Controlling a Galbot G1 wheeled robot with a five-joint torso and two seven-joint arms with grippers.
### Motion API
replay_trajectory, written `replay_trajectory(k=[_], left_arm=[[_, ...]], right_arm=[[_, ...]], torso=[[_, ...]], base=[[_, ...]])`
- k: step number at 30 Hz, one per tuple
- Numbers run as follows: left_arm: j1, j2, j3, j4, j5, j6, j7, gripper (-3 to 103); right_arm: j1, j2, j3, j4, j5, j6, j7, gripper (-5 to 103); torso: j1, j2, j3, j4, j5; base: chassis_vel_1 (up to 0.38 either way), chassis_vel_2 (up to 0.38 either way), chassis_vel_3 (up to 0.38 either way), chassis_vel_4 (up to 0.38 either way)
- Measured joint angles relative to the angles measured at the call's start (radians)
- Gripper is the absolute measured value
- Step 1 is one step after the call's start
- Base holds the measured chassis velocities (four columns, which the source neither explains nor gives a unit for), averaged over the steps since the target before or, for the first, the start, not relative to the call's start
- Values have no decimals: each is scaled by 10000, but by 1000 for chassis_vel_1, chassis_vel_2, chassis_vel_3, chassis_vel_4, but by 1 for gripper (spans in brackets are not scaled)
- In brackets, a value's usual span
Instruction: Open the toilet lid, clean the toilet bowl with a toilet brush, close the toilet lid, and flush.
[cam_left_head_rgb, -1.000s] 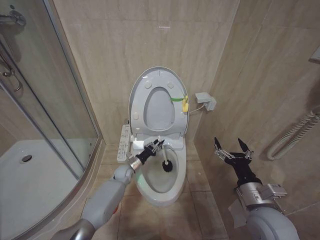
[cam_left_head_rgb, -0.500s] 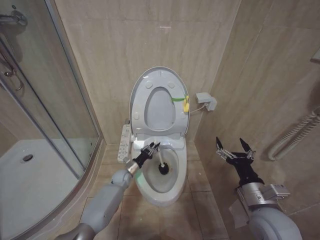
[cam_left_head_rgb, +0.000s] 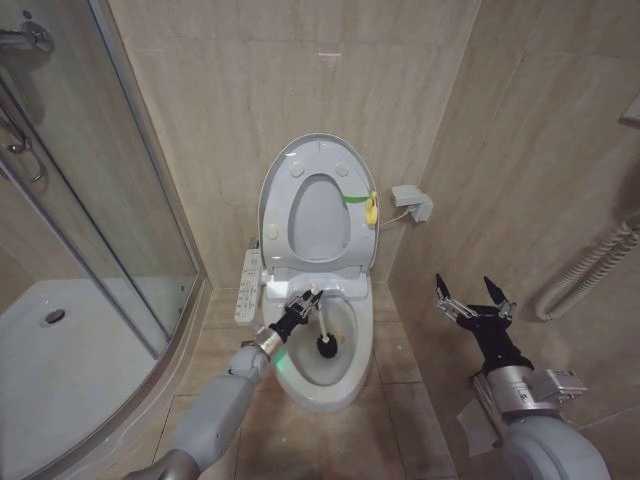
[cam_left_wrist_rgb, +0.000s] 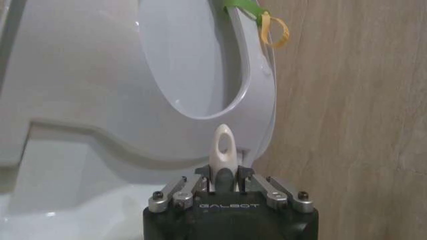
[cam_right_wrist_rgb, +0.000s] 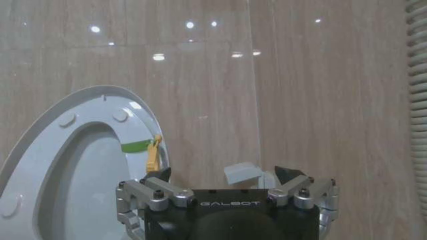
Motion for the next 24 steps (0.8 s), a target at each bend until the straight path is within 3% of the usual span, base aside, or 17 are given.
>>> replay_trajectory(k=[10,20,24], left_arm=[[-489,-371,-21,-157,-135,-221,-310,26],[327,-182,-269,270,-245,-347,-42,26],[186,-206,-210,-14,-539,-299,-133,26]], right_arm=[[81,-26,-139,-49,-6,-35,11,100],[-30,11,-71,-24,-6,28,-28,100],[-55,5,-57,7,-4,41,-32,100]], torso=[[1,0,0,-11,0],[-1,1,-1,2,1],[0,-1,1,-7,-1]], base=[[0,0,0,0],[0,0,0,0],[0,0,0,0]])
